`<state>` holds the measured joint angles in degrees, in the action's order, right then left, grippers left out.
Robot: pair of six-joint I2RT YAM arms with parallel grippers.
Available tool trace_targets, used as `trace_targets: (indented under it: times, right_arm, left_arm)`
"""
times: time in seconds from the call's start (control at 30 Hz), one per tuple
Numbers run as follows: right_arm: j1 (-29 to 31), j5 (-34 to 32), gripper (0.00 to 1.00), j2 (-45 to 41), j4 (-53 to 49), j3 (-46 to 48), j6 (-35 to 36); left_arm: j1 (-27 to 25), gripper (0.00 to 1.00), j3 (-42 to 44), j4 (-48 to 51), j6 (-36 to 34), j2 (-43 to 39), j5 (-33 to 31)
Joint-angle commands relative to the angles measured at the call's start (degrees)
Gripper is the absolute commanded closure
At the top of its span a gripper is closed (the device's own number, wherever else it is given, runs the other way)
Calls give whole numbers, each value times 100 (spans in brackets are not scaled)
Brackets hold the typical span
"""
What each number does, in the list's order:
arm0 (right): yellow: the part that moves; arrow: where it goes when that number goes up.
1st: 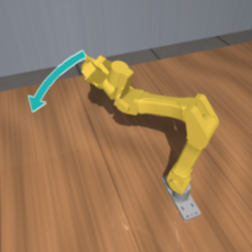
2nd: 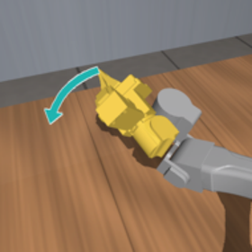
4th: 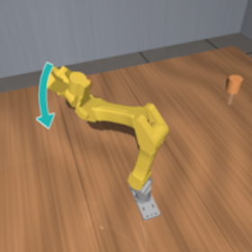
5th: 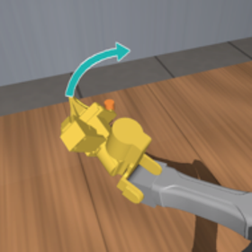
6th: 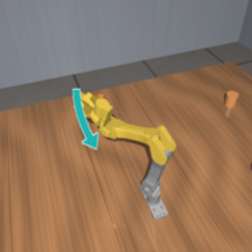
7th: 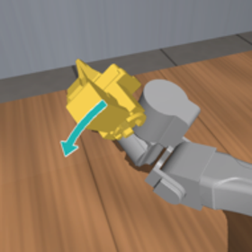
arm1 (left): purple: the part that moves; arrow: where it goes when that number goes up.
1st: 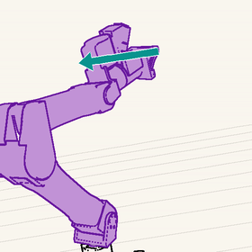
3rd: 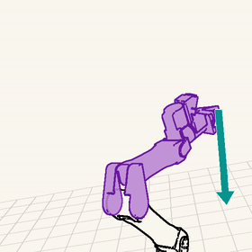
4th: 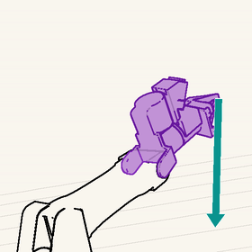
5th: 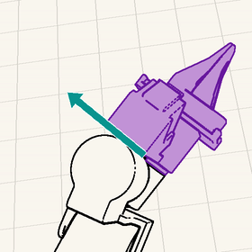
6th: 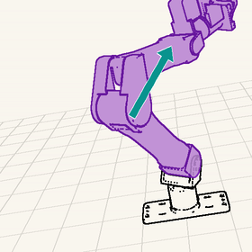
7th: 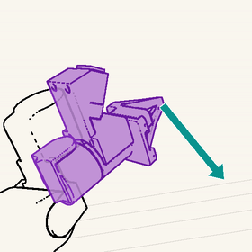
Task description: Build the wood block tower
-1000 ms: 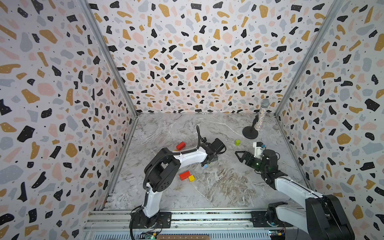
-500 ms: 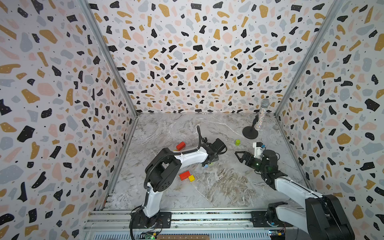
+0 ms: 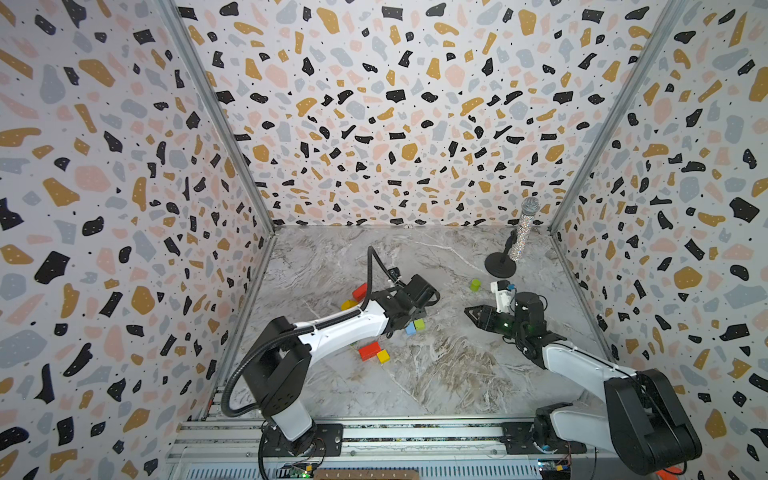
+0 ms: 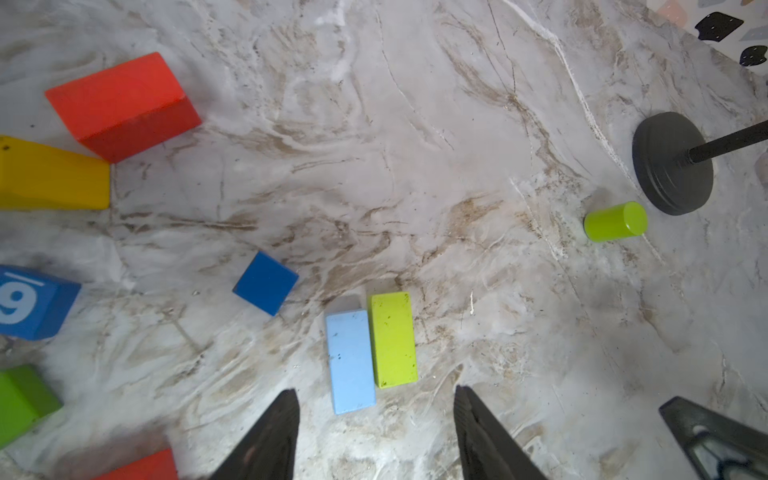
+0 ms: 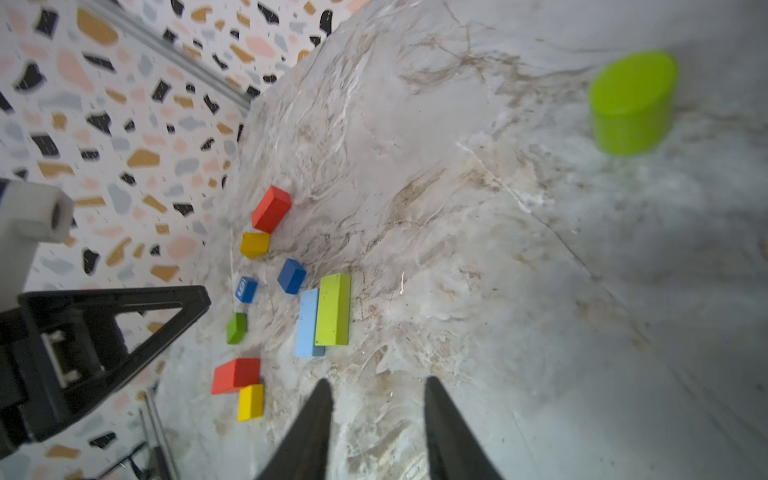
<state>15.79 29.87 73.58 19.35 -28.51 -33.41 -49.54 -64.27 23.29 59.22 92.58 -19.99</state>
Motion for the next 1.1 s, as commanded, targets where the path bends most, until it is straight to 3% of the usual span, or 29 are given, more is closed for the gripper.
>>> trace_targets:
  times: [0.0,0.3,0.53,0.67,0.97,1.07]
  right_arm:
    - [157,92,79,284,-604,-542,427]
    - [588,250,82,1234,-1286,-1590,900]
    - [789,249,85,1804,-1495,-2085,968]
    - [818,269,91,2027,-1435,-2158,979]
    - [990,345,95,2494,-1470,-2412,1030]
    - [1070,333,95,2533,-1470,-2466,1032]
  left_arm:
    - [47,40,436,-538,-92,-166,93]
    - [228,37,1661,-1864,-60,-714,475]
    - [454,37,2028,-2897,-190,-558,976]
    - [454,38,2058,-3230,-294,-448,1142]
    - [460,80,1980,-2622,-218,-356,836]
    - [455,86,1978,-2463,-167,-243,850]
